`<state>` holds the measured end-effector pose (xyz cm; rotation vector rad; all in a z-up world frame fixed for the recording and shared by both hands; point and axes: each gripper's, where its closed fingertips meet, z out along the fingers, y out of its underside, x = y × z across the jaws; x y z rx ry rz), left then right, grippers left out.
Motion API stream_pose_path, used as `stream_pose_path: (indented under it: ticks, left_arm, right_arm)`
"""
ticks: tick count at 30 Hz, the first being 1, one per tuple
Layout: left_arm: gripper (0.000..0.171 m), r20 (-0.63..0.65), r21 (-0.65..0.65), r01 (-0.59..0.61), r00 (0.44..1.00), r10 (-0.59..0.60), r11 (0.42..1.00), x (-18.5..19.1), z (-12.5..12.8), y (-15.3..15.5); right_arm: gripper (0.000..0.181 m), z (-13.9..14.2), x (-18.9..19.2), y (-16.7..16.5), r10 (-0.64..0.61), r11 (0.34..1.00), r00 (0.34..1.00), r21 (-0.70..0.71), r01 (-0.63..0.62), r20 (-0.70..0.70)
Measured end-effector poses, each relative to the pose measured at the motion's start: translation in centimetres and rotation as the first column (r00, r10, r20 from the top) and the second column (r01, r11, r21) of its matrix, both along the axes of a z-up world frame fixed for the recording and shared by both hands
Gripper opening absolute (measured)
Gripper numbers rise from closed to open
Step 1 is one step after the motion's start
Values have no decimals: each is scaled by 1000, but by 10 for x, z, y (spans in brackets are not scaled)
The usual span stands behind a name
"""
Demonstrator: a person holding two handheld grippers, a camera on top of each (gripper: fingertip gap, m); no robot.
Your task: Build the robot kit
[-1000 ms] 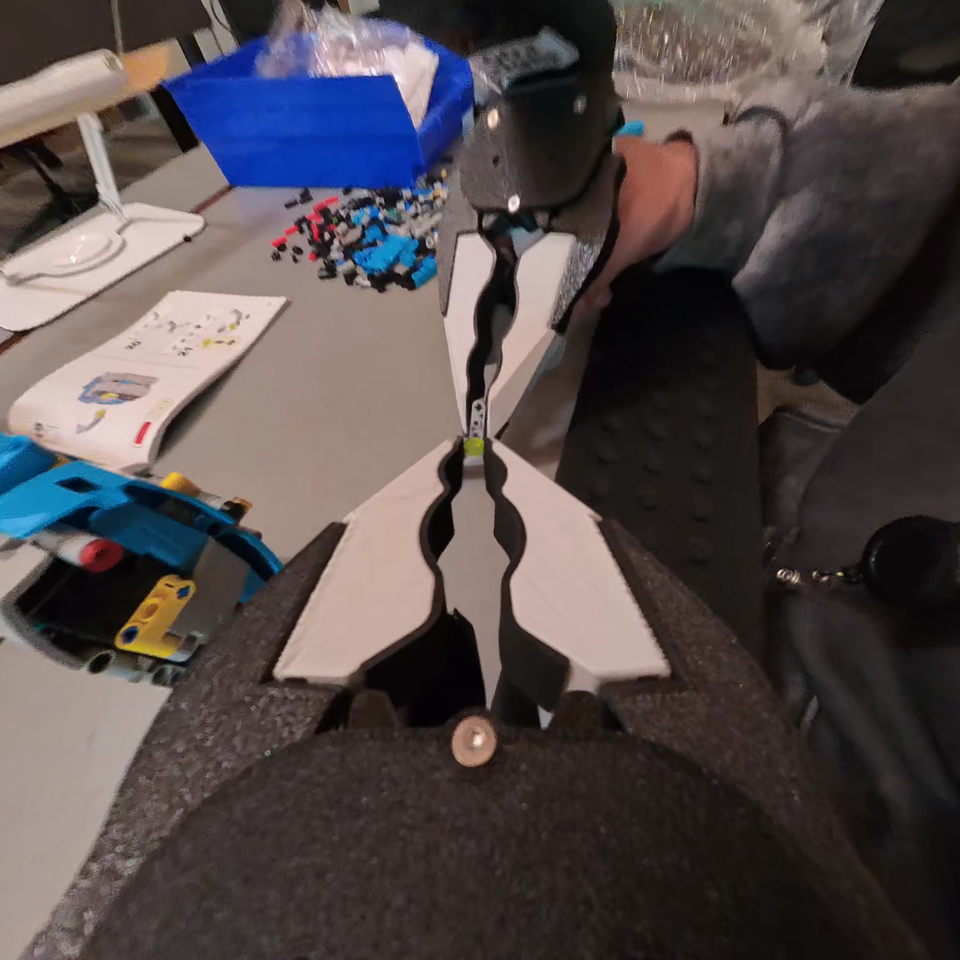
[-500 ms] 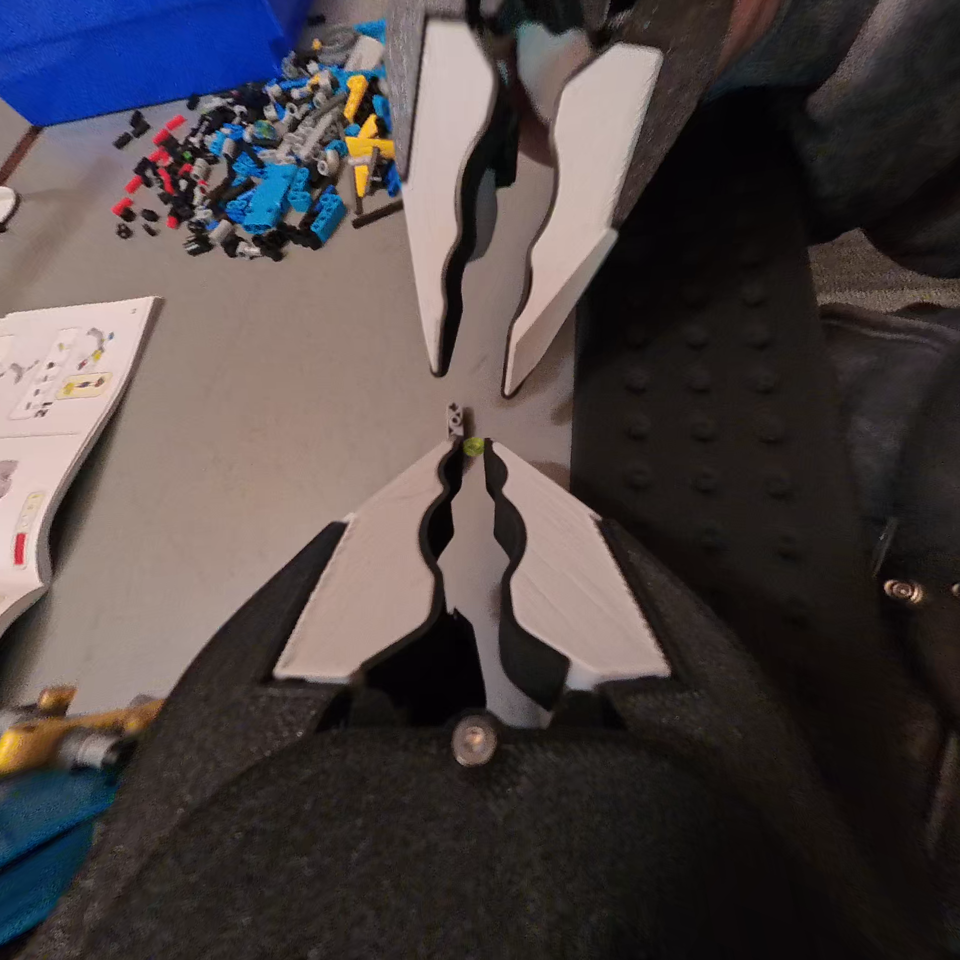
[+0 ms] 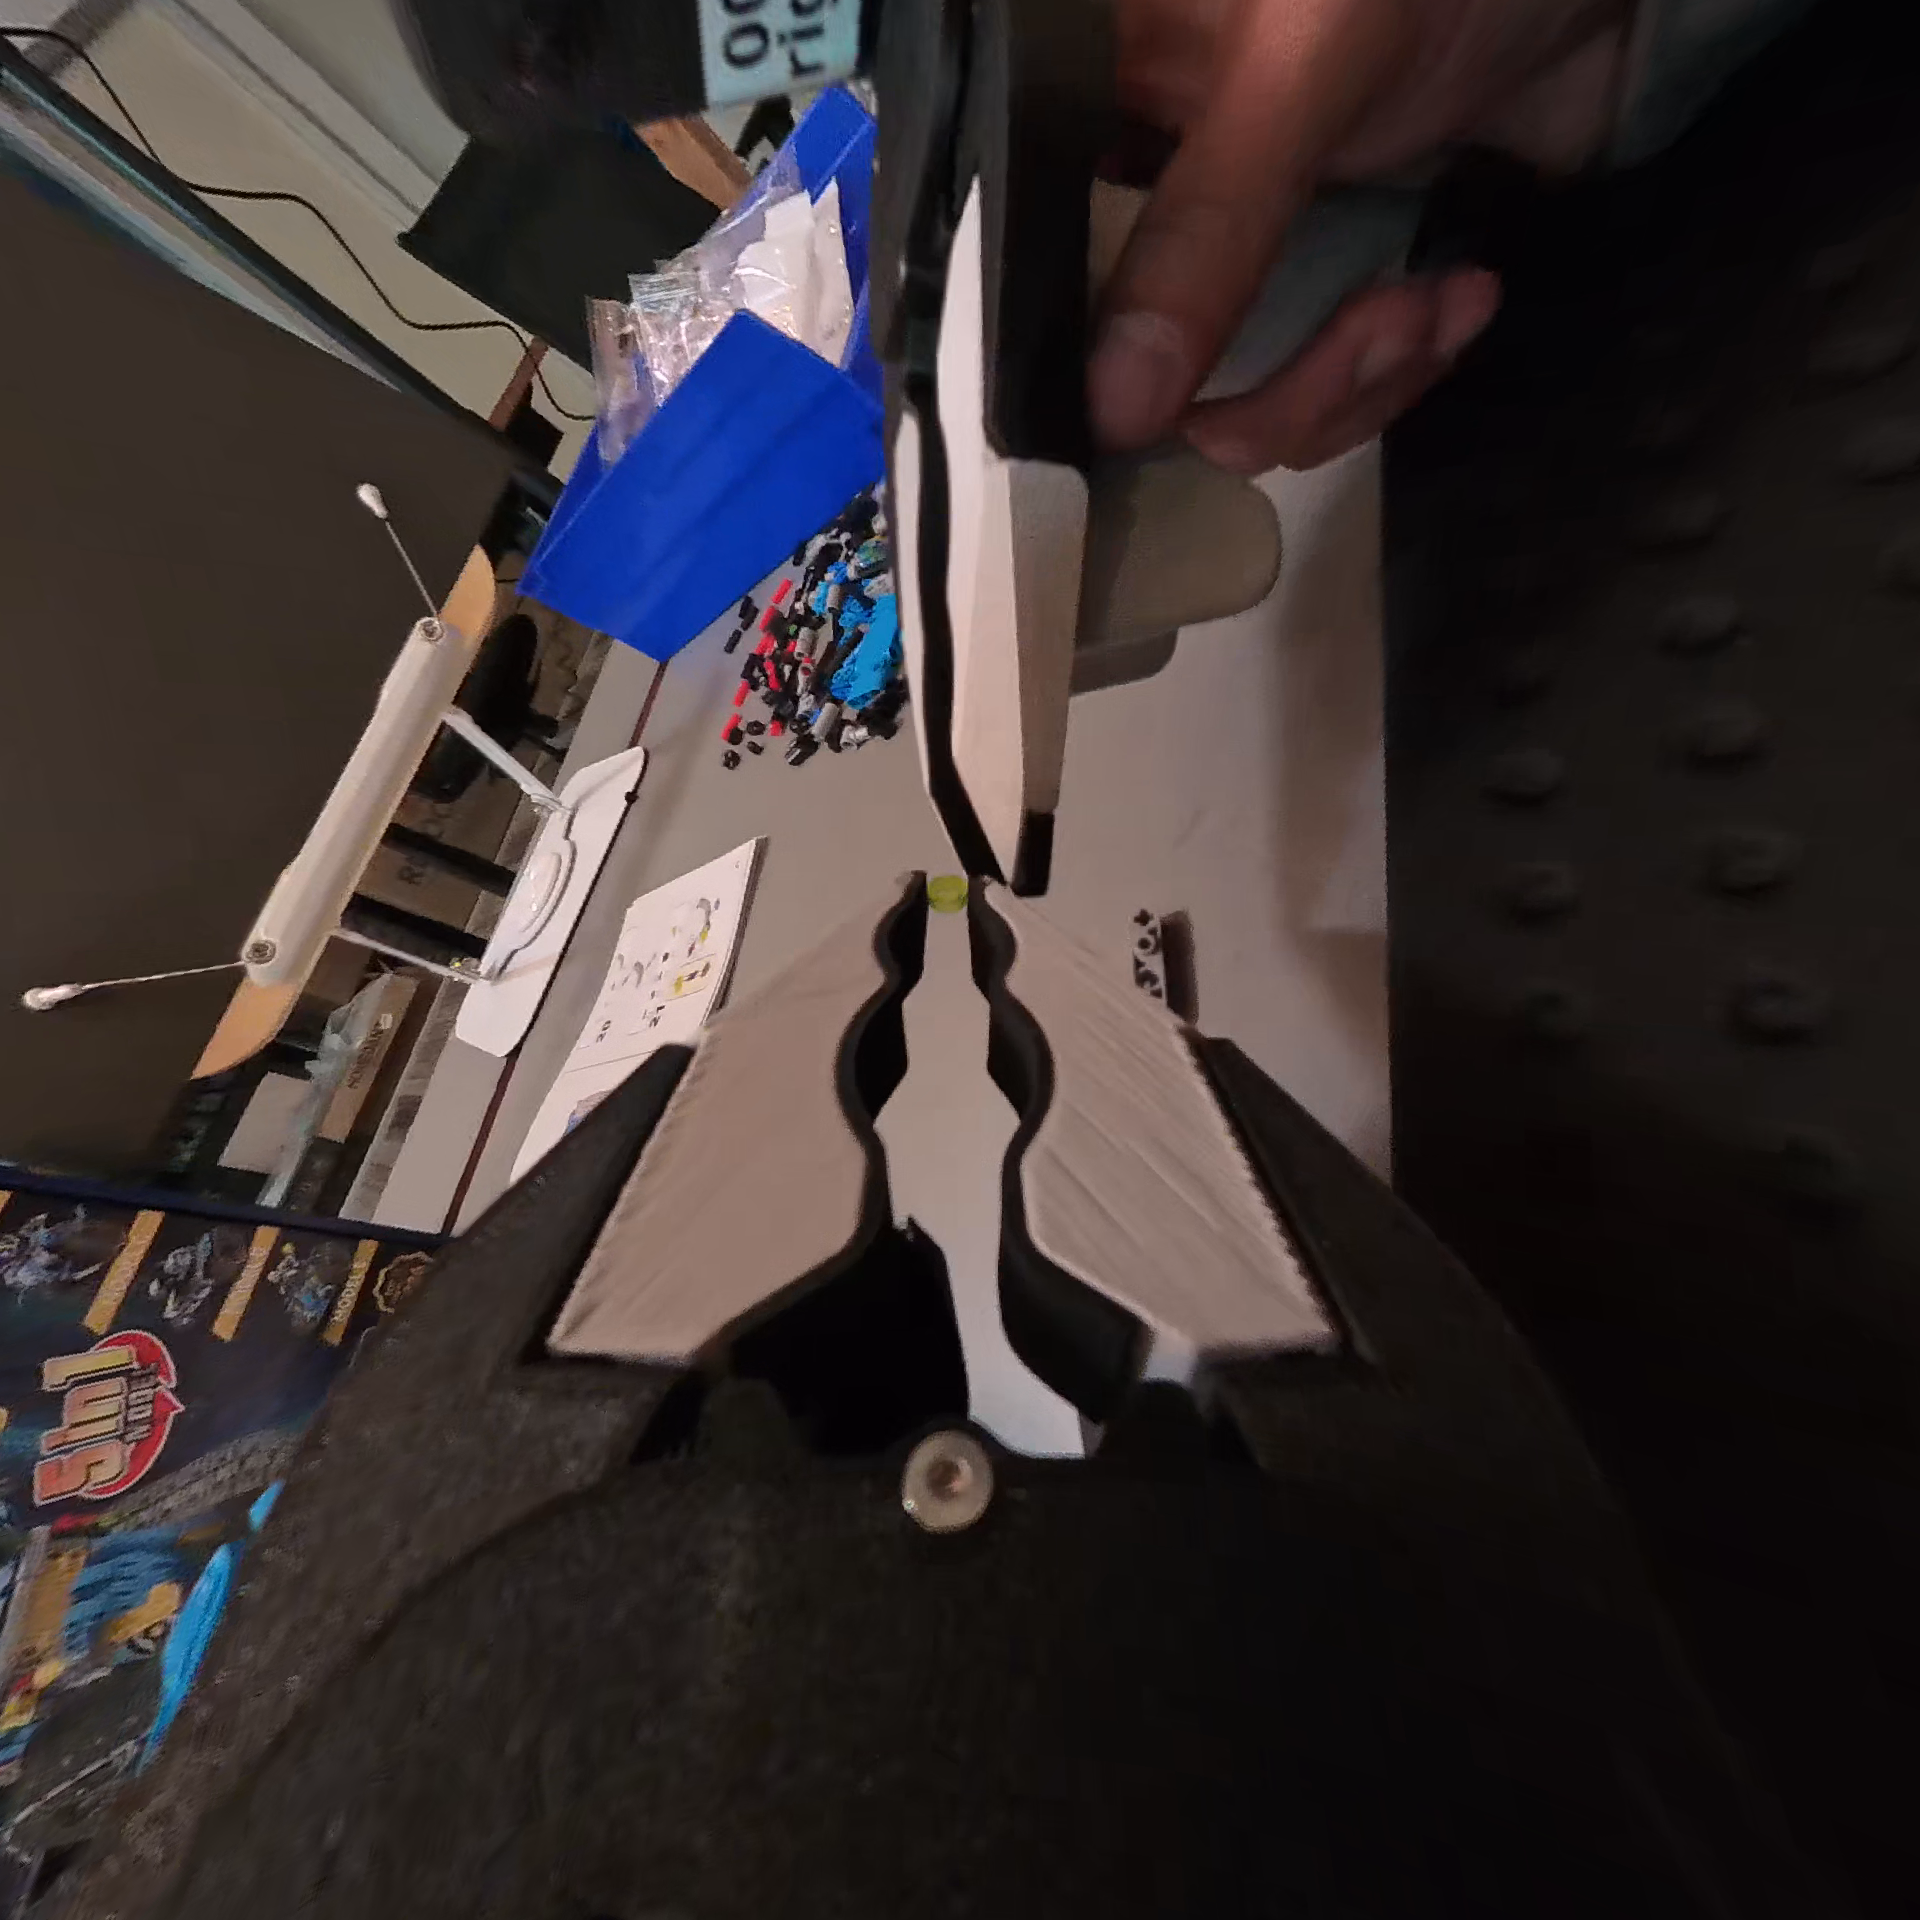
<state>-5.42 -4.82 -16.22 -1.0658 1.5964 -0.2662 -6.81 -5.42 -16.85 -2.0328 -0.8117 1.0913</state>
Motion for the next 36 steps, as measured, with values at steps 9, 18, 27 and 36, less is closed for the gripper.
stream_pose_path:
  ticks: [9, 18, 27, 36]
  left_arm:
    - [7, -23, 63, -50, 998, 52, 997, -3, -1, 5]
    - [7, -69, 88, -83, 994, 89, 993, -5, -8, 5]
    - [7, -15, 81, -86, 996, 87, 993, -6, 3, -3]
    - [7, 0, 143, 6, 1000, -6, 990, -4, 6, -24]
  right_arm:
    - [15, 7, 2, 12, -163, 987, 987, -5, 163, 3]
    - [19, 13, 3, 14, -374, 927, 927, 46, 372, 26]
    - [14, 19, -4, 3, -414, 908, 909, 86, 409, 48]
    - [17, 14, -8, -16, -281, 959, 954, -65, 275, -101]
